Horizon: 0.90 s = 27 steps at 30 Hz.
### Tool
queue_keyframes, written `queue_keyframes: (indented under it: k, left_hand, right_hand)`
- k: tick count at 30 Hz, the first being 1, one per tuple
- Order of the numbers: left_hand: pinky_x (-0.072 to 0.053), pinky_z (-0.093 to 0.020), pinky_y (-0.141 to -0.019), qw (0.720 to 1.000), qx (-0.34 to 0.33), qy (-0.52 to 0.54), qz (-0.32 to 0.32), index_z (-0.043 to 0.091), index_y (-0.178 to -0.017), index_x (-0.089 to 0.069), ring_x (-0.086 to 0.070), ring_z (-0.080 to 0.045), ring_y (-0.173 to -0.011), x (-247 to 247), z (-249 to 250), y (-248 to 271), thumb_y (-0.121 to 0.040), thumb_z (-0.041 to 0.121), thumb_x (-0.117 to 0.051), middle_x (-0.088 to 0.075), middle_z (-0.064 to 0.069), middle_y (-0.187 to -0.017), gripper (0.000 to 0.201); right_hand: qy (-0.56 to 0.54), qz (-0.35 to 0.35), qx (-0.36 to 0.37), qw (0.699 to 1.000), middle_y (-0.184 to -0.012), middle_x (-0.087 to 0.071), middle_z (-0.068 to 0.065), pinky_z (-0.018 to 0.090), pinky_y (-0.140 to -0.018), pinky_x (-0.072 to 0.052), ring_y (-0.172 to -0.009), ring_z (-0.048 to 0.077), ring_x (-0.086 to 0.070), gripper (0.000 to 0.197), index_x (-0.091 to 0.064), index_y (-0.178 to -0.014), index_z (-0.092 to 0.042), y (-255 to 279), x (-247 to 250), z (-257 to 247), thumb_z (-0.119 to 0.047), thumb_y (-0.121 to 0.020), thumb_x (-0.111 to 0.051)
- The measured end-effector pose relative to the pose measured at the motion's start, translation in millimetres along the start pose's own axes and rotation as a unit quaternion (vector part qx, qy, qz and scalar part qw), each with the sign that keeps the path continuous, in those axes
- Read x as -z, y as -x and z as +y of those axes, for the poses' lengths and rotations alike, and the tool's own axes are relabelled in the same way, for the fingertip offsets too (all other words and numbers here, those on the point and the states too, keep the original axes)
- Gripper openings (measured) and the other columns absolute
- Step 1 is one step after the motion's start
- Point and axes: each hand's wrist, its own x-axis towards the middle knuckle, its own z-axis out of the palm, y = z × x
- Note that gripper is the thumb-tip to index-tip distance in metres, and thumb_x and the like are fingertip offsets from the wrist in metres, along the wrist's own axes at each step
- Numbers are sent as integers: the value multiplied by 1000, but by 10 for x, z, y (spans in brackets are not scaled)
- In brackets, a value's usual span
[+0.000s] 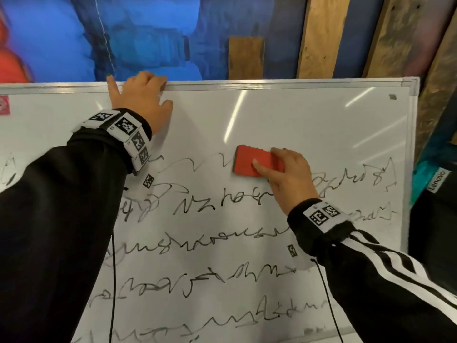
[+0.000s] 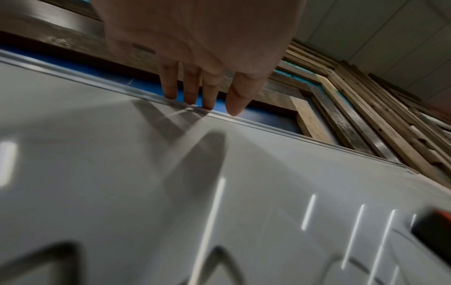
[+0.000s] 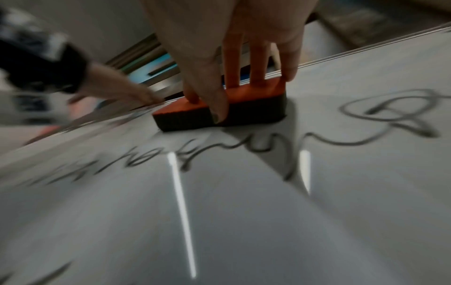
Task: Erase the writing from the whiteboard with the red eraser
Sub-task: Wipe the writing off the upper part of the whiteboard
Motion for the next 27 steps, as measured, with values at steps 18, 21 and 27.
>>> queue_keyframes:
  k: [18, 21, 27]
  left_hand:
    - [3, -56, -111, 999, -31, -9, -18, 24, -144, -24, -26, -19, -134, 1, -316, 87, -91, 39, -41, -33, 2, -143, 57]
    - [1, -54, -112, 999, -35, -1, -18, 25, -144, -24, -24, -18, -135, -10, -344, 73, -92, 37, -42, -31, 3, -144, 57]
    - [-2, -54, -112, 999, -48, 1, -14, 25, -142, -27, -27, -20, -133, 15, -388, 46, -91, 38, -41, -33, 3, -143, 55]
  right_hand:
    - [128, 83, 20, 988, -119, -59, 8, 45, -97, -40, -110, 30, -50, 27, -67, -111, -28, -88, -115, -233, -24, -85, -61]
    - [115, 73, 9, 991, -120, -57, 10, 46, -98, -39, -111, 30, -49, 29, -66, -113, -27, -33, -234, -443, -29, -87, -55]
    - [107, -17, 98, 989, -123, -54, 3, 38, -101, -33, -114, 23, -47, 41, -62, -121, -27, 82, -380, -605, -47, -86, -52]
